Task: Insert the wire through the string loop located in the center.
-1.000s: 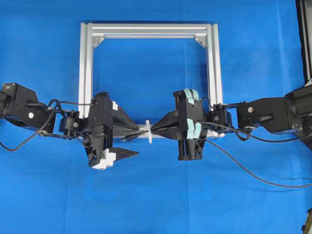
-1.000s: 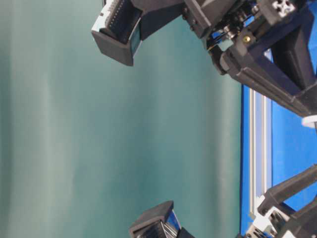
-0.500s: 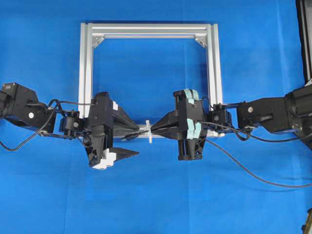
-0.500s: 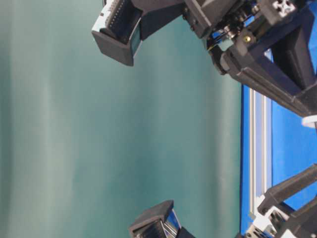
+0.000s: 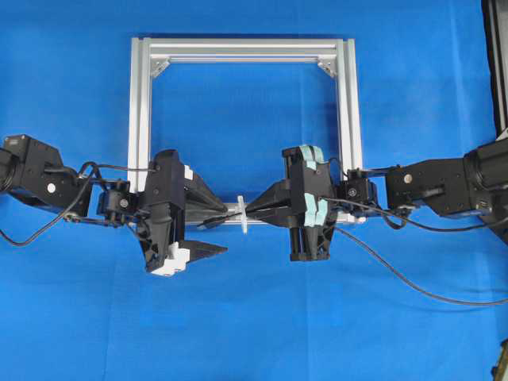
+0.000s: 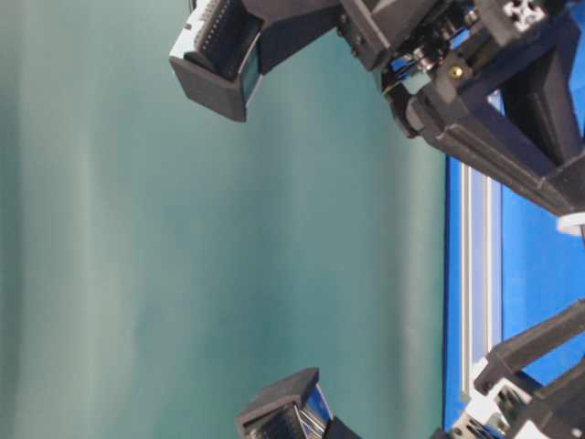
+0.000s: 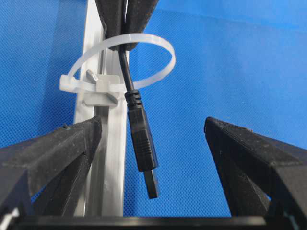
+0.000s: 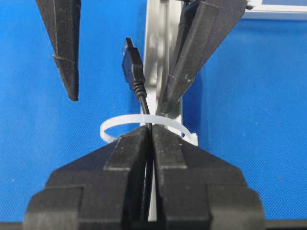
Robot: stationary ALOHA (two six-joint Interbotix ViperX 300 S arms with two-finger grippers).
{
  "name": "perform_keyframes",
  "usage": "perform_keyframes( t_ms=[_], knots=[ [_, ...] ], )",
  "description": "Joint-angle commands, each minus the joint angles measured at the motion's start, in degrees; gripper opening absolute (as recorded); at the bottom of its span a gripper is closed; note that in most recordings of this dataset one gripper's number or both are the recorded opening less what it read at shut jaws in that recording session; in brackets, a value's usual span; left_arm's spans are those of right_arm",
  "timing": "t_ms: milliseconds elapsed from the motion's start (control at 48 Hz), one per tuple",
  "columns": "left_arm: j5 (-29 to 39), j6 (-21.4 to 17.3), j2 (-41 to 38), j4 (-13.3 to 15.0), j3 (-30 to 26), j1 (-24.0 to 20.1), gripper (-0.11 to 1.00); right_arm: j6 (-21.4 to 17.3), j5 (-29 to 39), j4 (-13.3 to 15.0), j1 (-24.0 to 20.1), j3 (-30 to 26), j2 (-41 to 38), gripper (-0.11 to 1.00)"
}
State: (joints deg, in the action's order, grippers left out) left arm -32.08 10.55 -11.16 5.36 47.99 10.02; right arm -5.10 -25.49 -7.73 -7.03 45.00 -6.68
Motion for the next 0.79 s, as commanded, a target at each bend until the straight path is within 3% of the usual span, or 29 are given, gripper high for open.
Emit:
perform_keyframes(
  t_ms=[0, 541, 666, 771],
  knots=[
    [-0.26, -0.09, 0.7, -0.09, -0.88, 0.09, 0.92, 0.09, -0.35, -0.09, -0.09, -0.35, 0.62, -0.02],
    [0.18, -0.18, 0.79, -0.18, -0.88, 0.09, 0.87, 0.09, -0.35, -0.09, 0.0, -0.35, 0.62, -0.02],
    [1.41, -0.18, 0.79, -0.18, -1.05, -0.53, 0.76, 0.09, -0.35, -0.09, -0.09, -0.35, 0.62, -0.02],
    [2.37, -0.18, 0.7, -0.18, -1.49, -0.79, 0.48, 0.09, -0.35, -0.09, -0.09, -0.35, 0.62, -0.02]
  ],
)
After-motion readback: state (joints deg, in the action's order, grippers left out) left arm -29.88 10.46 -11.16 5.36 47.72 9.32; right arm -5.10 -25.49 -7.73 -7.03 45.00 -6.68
